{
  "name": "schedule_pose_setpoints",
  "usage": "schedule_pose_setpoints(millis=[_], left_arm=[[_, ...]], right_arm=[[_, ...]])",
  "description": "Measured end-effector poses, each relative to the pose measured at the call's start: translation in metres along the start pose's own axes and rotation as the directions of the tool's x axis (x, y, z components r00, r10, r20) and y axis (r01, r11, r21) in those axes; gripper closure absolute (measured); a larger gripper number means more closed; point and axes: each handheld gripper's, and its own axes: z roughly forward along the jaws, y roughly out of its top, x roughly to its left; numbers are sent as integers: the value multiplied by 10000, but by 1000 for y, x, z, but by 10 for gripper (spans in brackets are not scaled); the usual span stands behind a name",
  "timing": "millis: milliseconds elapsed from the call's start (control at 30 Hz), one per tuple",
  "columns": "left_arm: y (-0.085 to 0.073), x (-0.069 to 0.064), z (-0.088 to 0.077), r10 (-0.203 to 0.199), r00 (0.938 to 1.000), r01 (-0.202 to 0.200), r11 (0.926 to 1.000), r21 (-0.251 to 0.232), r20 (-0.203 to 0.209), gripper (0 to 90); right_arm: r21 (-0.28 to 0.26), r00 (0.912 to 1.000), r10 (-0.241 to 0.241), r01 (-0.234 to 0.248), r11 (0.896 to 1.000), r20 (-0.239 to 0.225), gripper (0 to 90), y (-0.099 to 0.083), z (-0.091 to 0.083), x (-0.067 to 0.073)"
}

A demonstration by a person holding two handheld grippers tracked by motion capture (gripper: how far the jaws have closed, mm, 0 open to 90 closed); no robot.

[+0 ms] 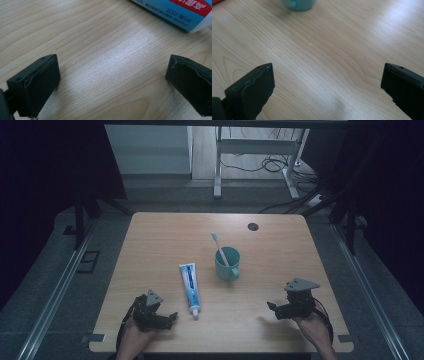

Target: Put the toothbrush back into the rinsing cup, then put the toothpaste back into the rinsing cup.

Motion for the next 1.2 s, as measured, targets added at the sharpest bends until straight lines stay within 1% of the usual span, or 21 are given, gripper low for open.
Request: schedule_pose_setpoints(millis=[100, 367, 467, 567, 700, 733, 767, 800, 833, 867, 933, 1200], left_arm=[[0, 0, 0, -6, 10000, 6, 10000, 1, -5, 0], [0, 0, 0, -24, 10000, 24, 10000, 0, -12, 0], [0, 0, 0, -22, 10000, 22, 10000, 1, -13, 0], [0, 0, 0, -21, 10000, 21, 10000, 1, -12, 0], [0, 0, 0, -36, 10000, 36, 10000, 0, -13, 0], [0, 0, 0, -35, 10000, 35, 10000, -1, -16, 0], [0, 0, 0, -35, 10000, 35, 10000, -3, -16, 0], [0, 0, 0, -35, 10000, 35, 10000, -3, -16, 0], [0, 0, 0, -29, 10000, 29, 10000, 0, -17, 0], [0, 0, 0, -29, 10000, 29, 10000, 0, -17, 0], [0, 0, 0, -30, 10000, 30, 10000, -2, -21, 0], [0, 0, -1, 30, 10000, -30, 10000, 60, 31, 0]], right_arm=[[76, 9996, 271, -272, 9996, 68, 0, -10, 1, 0], [14, 9992, 377, -377, 9993, 119, 0, -26, 7, 2], [108, 9987, 508, -509, 9986, 81, 0, -32, 10, 2], [158, 9985, 535, -537, 9984, 95, 0, -38, 13, 2], [361, 9985, 519, -525, 9980, 154, 0, -44, 18, 2], [434, 9988, 442, -450, 9980, 195, 0, -46, 20, 2], [335, 9983, 573, -577, 9978, 119, 0, -47, 20, 2], [335, 9983, 573, -577, 9978, 119, 0, -47, 20, 2], [319, 9964, 844, -842, 9959, -39, 0, -49, 21, 0], [319, 9964, 844, -842, 9959, -39, 0, -49, 21, 0], [423, 9941, 1064, -1055, 9935, -199, 0, -50, 21, -2], [447, 9934, 1129, -1119, 9927, -199, 0, -51, 20, -2]])
